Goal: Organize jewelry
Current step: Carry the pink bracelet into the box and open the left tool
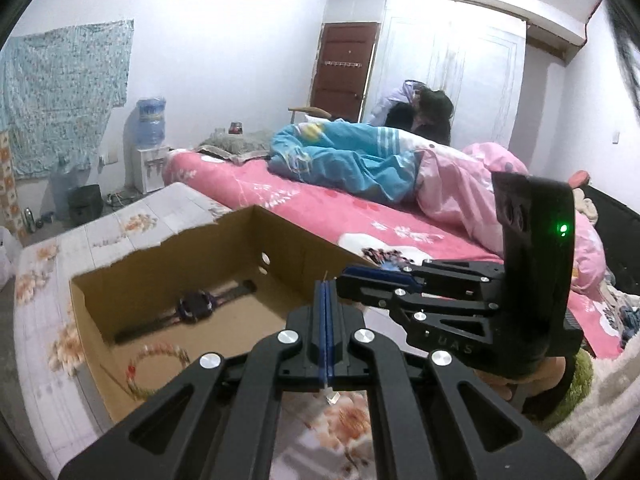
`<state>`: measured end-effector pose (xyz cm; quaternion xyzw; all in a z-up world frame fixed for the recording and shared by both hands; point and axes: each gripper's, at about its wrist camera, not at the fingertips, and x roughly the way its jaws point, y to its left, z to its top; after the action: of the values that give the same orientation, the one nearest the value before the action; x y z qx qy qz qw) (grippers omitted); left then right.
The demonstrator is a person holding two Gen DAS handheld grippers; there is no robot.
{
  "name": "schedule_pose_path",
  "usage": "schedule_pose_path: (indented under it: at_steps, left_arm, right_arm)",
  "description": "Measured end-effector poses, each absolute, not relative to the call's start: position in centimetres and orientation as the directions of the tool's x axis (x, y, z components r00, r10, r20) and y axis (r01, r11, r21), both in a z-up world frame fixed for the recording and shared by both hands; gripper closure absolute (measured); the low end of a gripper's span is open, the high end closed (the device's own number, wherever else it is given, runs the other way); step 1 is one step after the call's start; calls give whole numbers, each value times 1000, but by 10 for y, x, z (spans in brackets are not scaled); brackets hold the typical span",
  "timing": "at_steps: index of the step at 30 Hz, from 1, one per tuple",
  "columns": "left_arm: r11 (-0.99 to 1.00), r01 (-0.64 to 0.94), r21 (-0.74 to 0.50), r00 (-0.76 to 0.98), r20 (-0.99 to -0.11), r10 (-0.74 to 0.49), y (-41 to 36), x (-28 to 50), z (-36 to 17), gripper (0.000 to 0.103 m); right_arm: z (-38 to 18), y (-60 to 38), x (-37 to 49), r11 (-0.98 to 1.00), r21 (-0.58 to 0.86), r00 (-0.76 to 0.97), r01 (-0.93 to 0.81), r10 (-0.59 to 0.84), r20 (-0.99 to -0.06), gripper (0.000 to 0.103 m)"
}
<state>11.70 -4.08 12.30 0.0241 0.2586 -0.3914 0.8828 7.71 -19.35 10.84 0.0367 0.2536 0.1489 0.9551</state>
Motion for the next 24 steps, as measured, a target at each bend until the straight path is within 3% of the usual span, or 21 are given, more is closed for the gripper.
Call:
schedule_pose_path:
  at_steps: [13, 18, 24]
  left_arm:
    - [802, 568, -186, 562, -624, -543, -52, 202, 80, 102]
    - [839, 504, -207, 575, -645, -504, -46, 212, 72, 102]
    - [858, 482, -175, 603, -644, -470, -43, 206, 75, 80]
  right_arm:
    - [75, -187, 153, 976, 122, 771, -181, 218, -598, 94]
    - [75, -189, 154, 982, 114, 783, -148, 186, -593, 74]
    - [83, -195, 141, 985, 116, 809, -131, 173, -562, 69]
